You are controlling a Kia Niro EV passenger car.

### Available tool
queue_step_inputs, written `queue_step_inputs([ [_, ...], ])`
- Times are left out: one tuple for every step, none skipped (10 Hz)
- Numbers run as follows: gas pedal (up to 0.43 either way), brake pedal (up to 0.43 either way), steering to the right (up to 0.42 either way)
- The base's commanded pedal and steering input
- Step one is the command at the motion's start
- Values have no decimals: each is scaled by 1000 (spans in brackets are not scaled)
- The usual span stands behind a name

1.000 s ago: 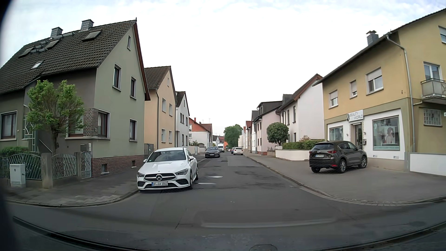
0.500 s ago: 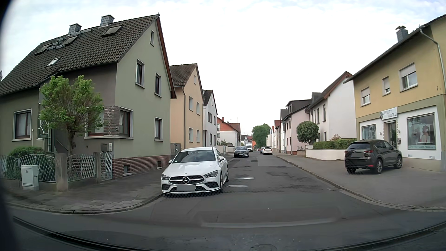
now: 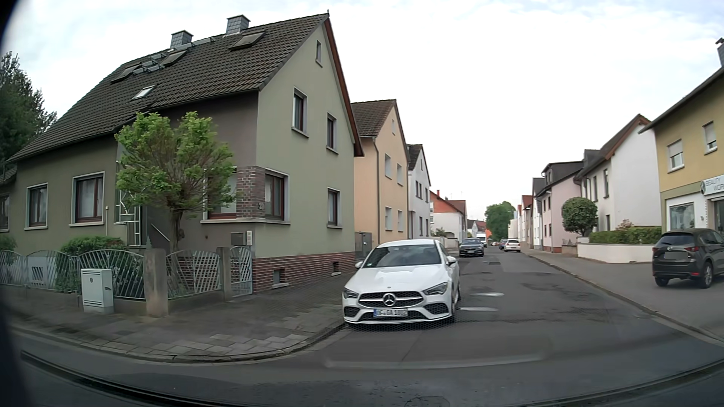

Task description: Follow the waypoints while adhering to traffic rules and regulations

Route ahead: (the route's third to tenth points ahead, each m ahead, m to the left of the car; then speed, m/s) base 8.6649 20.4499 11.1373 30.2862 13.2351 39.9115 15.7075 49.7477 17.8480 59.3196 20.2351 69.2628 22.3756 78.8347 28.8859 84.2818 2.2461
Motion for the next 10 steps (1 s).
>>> queue_step_inputs([
  [130, 0, -848],
  [130, 0, -875],
  [130, 0, -906],
  [138, 0, -926],
  [138, 0, -940],
  [138, 0, -947],
  [138, 0, -946],
  [138, 0, -933],
  [150, 0, -917],
  [150, 0, -894],
])
